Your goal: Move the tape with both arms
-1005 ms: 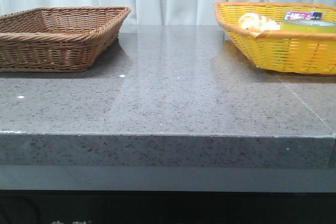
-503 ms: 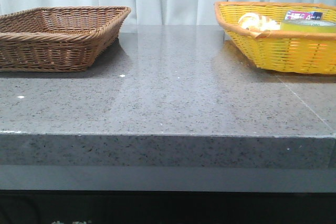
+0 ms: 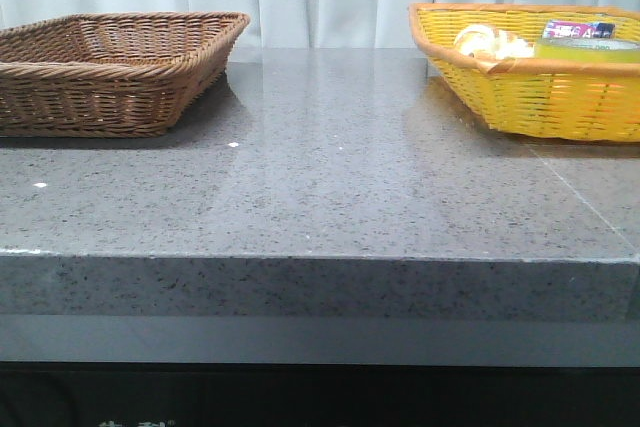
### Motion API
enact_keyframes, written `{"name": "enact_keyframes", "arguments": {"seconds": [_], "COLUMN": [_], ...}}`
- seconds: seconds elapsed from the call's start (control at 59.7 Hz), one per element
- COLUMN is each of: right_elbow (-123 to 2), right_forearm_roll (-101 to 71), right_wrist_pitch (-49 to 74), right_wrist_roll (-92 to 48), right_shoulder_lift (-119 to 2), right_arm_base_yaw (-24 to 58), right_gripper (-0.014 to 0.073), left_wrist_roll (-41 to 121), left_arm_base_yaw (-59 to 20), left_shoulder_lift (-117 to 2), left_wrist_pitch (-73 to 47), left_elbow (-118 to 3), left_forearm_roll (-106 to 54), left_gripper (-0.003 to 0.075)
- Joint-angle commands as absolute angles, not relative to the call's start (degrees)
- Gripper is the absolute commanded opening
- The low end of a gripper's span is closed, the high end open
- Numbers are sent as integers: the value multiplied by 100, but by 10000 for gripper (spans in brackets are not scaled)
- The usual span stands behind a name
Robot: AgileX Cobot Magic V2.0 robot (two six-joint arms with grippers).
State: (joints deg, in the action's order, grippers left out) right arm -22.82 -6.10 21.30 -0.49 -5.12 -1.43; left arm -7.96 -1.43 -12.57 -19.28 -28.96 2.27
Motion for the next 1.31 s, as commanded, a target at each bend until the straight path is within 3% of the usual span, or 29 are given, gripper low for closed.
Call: {"name": "enact_keyframes", "arguments": {"seconds": [0.0, 0.352, 0.989, 1.072, 1.123, 1.223, 1.29], "right_elbow": [-2945, -4559, -4617, -4617, -4617, -4617, -4617], "right_forearm_roll": [-507, -495, -223, -163, -164, -164, -164], "right_wrist_pitch": [2068, 2336, 2470, 2502, 2524, 2537, 2567], "right_wrist_roll": [-78, -78, -109, -109, -109, -109, -109], "right_shoulder_lift": [-1009, -2824, -4282, -4282, -4282, -4282, -4282], "right_arm_base_yaw": [-181, -181, -181, -181, -181, -181, -181], "right_gripper": [-68, -68, -52, 50, 170, 417, 514], "left_wrist_roll": [-818, -793, -793, -793, -793, -793, -793], "left_arm_base_yaw": [-151, -151, -151, -151, -151, -151, -151], "left_shoulder_lift": [-1831, -3457, -4453, -4453, -4453, -4453, -4453], "left_wrist_pitch": [-2100, -2739, -3134, -3100, -3085, -3076, -3076], "left_elbow": [-3699, -5214, -5227, -5227, -5227, -5227, -5227], "left_forearm_roll": [241, 241, 927, 955, 955, 929, 818], "left_gripper": [-20, -20, -14, 45, 114, 329, 458]}}
